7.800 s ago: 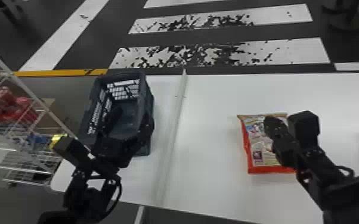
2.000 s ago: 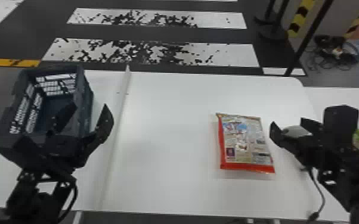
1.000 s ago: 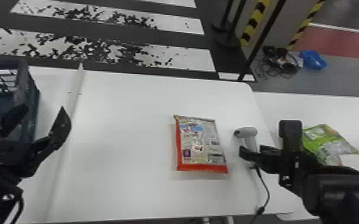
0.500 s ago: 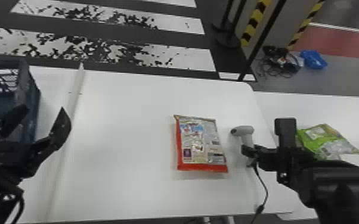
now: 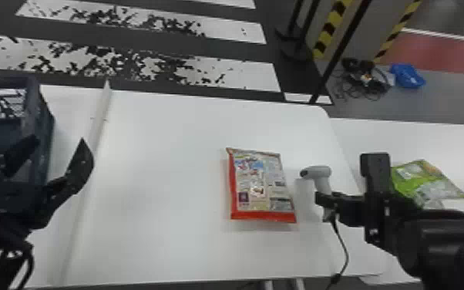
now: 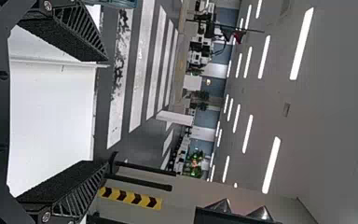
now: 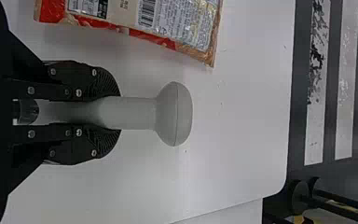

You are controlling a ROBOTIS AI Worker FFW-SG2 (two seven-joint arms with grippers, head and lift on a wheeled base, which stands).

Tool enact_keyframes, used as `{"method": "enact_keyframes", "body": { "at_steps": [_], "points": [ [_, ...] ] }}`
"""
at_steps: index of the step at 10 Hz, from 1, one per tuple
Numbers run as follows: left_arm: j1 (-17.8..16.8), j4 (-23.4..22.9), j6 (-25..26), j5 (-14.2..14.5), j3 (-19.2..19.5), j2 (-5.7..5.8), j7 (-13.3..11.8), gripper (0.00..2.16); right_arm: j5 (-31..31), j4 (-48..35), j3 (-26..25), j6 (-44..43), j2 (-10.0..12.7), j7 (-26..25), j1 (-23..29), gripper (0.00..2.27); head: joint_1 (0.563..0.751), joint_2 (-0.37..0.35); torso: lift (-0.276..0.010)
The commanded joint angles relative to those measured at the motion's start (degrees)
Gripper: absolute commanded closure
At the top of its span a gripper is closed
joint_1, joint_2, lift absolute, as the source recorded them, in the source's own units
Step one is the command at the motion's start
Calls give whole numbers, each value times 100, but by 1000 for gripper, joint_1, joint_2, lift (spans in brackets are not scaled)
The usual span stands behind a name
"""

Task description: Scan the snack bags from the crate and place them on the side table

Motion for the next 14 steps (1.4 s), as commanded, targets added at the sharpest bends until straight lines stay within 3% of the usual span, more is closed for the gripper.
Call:
{"method": "enact_keyframes", "body": {
  "at_steps": [1, 5, 14],
  "points": [
    [-4, -2, 0, -4, -3, -10, 0, 90, -12, -639, -6, 397, 24, -1, 276, 2250, 695, -189, -81],
    [5, 7, 0, 5, -12, -1, -18, 90, -47, -1509, 187, 942, 94, 8, 636, 2250, 695, -155, -81],
    [31, -2, 0, 5, -12, -1, -18, 90, -39, -1580, 433, 995, 173, 8, 610, 2250, 695, -92, -81]
  ]
}}
